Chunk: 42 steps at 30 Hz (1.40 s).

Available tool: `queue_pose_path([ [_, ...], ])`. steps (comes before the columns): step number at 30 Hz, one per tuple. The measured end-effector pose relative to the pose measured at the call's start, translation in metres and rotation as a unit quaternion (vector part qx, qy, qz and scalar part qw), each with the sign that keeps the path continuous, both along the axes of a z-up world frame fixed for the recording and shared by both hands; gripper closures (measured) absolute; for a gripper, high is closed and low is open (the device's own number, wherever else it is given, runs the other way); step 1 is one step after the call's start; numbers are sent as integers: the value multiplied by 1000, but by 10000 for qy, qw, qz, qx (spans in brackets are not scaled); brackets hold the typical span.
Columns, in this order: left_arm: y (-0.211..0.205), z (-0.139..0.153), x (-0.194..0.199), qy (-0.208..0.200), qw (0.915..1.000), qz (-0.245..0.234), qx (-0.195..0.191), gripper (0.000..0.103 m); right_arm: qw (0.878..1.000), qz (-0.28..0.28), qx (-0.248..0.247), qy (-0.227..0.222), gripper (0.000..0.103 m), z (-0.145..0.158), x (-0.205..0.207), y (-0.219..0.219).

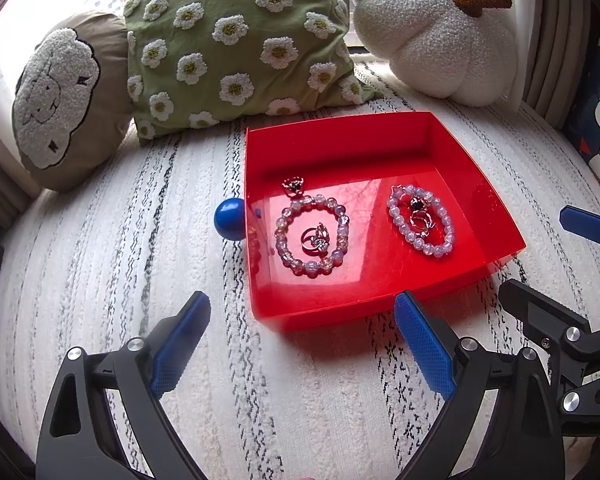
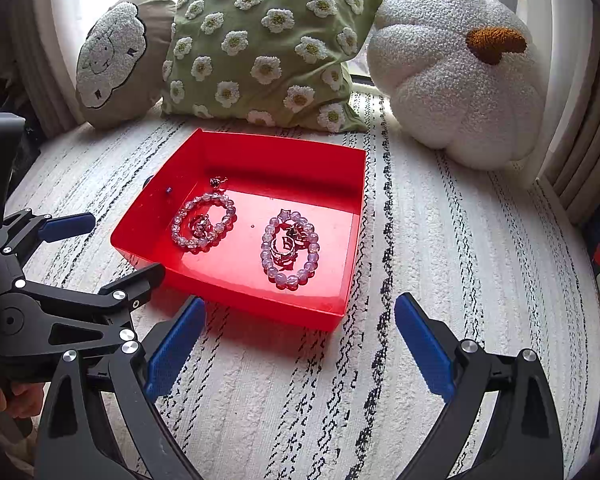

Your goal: Organize jewelry

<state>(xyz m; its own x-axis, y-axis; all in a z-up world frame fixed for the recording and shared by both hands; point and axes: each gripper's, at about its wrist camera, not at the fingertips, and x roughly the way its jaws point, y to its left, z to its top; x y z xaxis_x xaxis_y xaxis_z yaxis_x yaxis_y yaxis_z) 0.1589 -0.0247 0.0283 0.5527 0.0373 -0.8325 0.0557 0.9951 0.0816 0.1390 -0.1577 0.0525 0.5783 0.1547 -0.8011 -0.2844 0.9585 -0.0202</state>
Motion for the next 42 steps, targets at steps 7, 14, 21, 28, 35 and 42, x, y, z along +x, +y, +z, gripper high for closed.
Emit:
queue_pose_path([
  [7,-1,-1,0,30,10000,-13,5,14,10000,4,-1,8,10,0,0,0],
  [14,-1,-2,1,51,10000,-5,11,14,10000,19,12,16,10,0,0,1],
  [21,-1,-3,2,70,10000,-6,-5,14,10000,21,13,17,10,0,0,1],
  [28,-1,-3,2,72,10000,-7,-4,14,10000,22,9,8,10,0,0,1],
  [35,0,-3,2,83,10000,-14,-8,14,10000,28,32,21,10,-1,0,1],
  [42,0,-3,3,81,10000,-15,3,14,10000,42,37,20,10,-1,-1,2],
])
